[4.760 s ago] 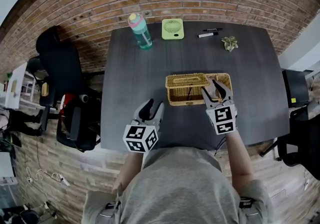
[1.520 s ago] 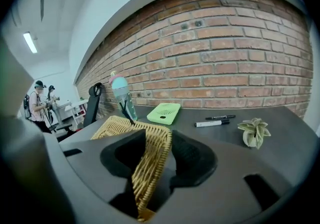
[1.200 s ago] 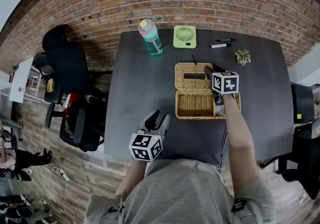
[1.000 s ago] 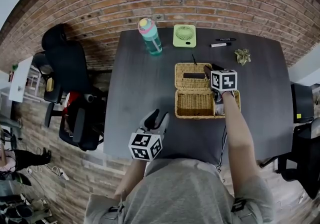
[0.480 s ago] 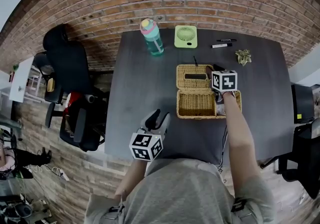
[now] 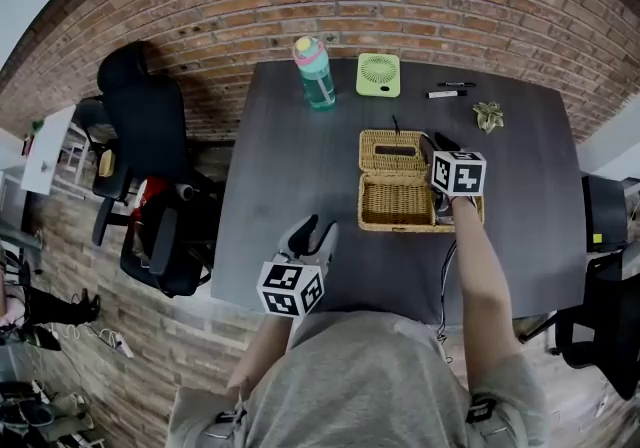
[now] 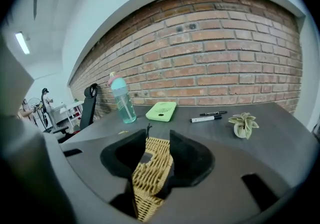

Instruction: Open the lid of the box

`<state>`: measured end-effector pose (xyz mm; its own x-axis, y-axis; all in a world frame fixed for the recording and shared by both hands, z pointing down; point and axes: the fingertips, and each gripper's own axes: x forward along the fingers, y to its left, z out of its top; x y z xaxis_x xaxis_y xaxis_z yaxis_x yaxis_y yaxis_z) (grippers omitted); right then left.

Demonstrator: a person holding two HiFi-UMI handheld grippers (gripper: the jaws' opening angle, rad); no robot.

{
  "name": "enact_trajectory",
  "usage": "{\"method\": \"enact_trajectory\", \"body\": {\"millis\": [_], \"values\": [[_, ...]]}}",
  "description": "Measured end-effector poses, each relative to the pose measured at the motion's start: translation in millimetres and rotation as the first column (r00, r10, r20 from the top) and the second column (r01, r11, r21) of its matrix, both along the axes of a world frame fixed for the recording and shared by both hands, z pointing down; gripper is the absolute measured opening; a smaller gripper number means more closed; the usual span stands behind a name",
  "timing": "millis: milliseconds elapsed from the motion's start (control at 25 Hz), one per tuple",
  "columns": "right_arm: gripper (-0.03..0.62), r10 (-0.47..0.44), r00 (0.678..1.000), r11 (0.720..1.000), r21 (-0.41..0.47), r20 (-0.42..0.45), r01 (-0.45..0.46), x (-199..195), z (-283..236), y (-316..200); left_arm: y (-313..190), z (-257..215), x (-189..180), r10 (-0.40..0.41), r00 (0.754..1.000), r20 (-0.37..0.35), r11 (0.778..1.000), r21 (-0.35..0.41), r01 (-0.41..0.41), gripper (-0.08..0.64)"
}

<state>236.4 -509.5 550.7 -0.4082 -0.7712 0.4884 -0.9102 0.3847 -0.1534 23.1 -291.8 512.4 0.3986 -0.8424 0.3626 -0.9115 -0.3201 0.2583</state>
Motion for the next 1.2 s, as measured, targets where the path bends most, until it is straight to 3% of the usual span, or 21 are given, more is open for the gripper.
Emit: {"method": "enact_trajectory", "body": {"millis": [400, 760, 1200], "values": [[0.094, -0.009, 0.999, 0.987, 0.159, 0.044, 0.002, -12, -57, 95, 32, -17, -2, 0.01, 1.0, 0.012, 0.999, 0.04, -0.01, 0.156], [0.038, -0.036, 0.999, 0.963, 0.267, 0.021, 0.029, -33, -93, 193, 74, -31, 2, 0.035, 0.998, 0.048, 0.996, 0.08, -0.039, 0.1], [0.005, -0.017, 0.999, 0.956, 0.294, 0.039, 0.005, -58, -93, 317, 156, -32, -5, 0.078, 0.996, 0.053, 0.992, 0.094, -0.083, 0.044]]}}
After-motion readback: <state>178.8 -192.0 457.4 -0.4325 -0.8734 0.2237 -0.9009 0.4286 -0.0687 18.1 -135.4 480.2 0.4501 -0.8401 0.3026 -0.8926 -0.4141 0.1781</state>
